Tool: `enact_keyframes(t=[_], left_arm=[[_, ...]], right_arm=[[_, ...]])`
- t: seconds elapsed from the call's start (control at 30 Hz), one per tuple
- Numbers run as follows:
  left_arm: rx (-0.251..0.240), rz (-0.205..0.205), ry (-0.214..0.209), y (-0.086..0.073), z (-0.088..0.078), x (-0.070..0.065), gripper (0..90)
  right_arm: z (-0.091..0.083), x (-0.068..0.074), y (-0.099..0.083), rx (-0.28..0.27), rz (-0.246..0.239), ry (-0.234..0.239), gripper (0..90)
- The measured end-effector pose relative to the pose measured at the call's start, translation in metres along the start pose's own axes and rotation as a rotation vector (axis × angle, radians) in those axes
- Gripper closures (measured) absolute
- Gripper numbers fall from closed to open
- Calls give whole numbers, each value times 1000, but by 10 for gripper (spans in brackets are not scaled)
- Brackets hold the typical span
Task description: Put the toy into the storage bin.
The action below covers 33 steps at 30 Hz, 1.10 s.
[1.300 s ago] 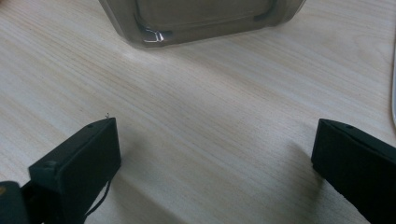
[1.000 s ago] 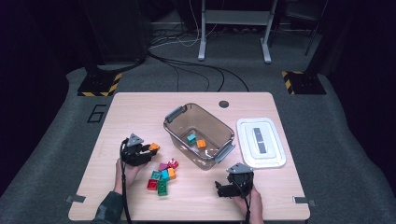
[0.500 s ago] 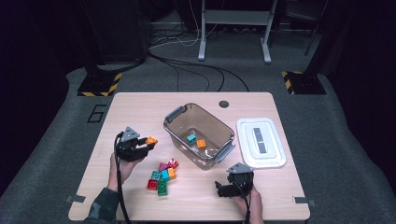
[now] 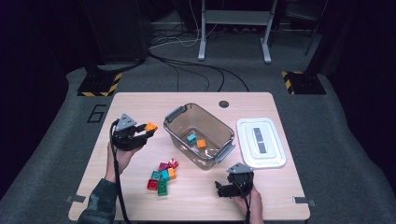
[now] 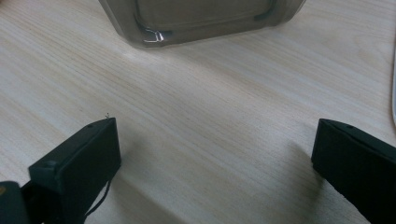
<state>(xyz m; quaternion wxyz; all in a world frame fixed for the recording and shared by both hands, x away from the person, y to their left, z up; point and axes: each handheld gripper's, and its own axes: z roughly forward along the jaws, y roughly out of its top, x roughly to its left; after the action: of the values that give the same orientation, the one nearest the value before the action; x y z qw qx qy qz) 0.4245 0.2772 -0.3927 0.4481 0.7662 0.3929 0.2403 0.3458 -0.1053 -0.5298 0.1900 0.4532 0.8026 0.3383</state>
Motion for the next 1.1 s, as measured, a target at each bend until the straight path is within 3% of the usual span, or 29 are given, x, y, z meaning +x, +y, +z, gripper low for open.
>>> enact_keyframes(t=[0.63, 1.1], left_arm=[[-25, 83, -24, 44, 13, -12, 586], [-11, 96, -75, 62, 44, -24, 586]], right_arm=[[0, 0, 0, 0, 0, 0, 4], [0, 0, 0, -2, 4, -4, 4]])
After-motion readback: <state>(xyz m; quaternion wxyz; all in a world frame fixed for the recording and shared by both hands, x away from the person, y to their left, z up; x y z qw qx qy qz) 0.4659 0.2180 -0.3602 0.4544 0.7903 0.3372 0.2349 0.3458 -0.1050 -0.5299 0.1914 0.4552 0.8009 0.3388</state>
